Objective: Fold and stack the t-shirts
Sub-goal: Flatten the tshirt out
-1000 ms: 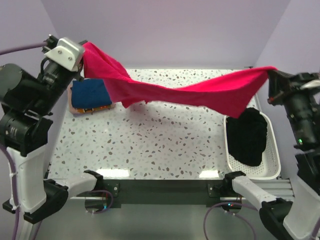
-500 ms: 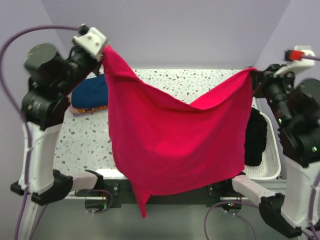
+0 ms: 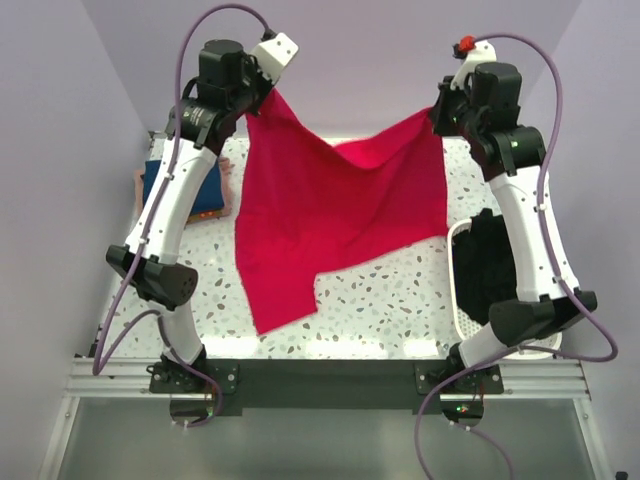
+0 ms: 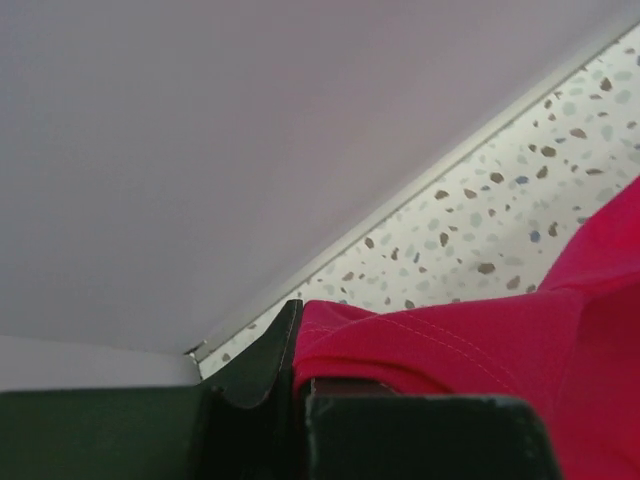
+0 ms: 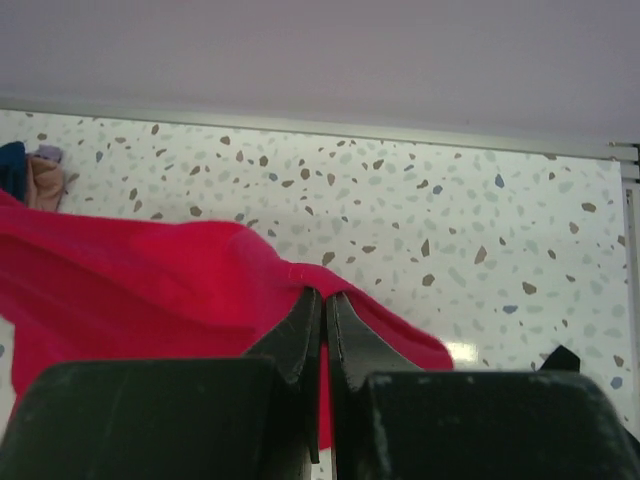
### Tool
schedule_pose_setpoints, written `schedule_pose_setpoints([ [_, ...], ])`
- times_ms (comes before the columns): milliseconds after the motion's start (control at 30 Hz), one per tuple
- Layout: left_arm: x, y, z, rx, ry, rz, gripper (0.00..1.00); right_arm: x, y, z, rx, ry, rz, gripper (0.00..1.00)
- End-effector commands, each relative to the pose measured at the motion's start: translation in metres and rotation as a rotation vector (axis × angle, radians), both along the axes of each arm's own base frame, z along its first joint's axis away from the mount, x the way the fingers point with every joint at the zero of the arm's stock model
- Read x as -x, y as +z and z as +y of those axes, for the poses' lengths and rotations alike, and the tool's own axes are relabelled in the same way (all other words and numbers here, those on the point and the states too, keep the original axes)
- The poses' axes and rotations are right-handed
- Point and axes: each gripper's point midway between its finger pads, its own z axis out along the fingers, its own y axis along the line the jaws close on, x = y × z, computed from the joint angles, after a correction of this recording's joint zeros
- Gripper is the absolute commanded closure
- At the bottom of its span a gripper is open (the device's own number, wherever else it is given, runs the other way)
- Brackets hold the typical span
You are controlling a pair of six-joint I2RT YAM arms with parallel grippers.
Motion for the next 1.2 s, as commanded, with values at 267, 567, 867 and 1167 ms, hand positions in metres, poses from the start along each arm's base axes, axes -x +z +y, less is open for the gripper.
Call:
schedule_pose_setpoints([
  [267, 0.087, 0.234, 0.045, 0.077, 0.023, -0.737, 1.00, 0.025, 0.131, -0.008, -0.079, 0.012, -0.354, 1.00],
  [567, 0.135, 0.028, 0.027, 0.155, -0.077, -0.214, 1.00, 0.067, -0.013, -0.026, 0.034, -0.007, -0.124, 1.00],
  [867, 0.197, -0.203, 0.002, 0.130, -0.029, 0.407, 1.00, 0.113, -0.149, -0.020, -0.012, 0.020, 0.166, 1.00],
  [1167, 0.204, -0.132, 0.045, 0.215, 0.173, 0.209, 1.00, 0.153, -0.090, -0.022, -0.080, 0.027, 0.059, 1.00],
])
